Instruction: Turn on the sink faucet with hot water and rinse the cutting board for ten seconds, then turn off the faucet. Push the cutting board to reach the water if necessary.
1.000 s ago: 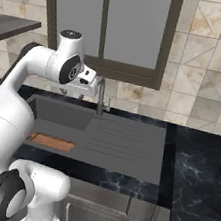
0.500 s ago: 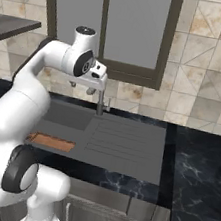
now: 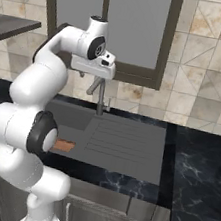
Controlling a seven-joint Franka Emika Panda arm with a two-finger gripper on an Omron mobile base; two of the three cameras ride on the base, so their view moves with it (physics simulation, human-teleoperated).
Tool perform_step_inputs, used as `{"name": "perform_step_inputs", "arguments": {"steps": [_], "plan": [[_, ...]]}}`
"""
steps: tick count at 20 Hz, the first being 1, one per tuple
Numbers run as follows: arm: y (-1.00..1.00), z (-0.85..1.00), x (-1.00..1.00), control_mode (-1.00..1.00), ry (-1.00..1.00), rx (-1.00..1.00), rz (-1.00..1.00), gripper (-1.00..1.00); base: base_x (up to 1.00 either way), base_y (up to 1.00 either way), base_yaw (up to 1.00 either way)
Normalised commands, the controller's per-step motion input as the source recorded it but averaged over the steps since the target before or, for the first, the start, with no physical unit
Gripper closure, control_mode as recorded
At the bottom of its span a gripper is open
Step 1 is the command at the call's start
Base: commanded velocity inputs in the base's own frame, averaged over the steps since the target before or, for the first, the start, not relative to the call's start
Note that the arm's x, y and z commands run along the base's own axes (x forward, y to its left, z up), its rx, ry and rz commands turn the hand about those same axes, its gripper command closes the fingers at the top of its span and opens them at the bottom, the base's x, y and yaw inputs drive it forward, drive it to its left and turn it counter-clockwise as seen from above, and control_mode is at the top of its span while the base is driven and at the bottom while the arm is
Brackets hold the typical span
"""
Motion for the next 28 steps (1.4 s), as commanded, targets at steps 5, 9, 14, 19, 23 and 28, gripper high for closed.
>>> {"name": "perform_step_inputs", "arguments": {"steps": [5,9,14,19,23,28], "plan": [[0.13,-0.18,0.32,-1.00,0.05,-0.04,0.00,-1.00,0.00,0.00,0.00],[0.13,-0.39,0.28,-1.00,0.03,-0.05,0.00,-1.00,0.00,0.00,0.00],[0.18,-0.45,0.25,-1.00,0.03,-0.09,0.00,-1.00,0.00,0.00,0.00],[0.04,-0.33,0.28,-1.00,0.03,-0.02,0.00,-1.00,0.00,0.00,0.00],[0.00,-0.26,0.26,-1.00,0.03,0.00,0.00,-1.00,0.00,0.00,0.00],[0.00,-0.25,0.17,-1.00,0.02,0.00,0.00,-1.00,0.00,0.00,0.00]]}}
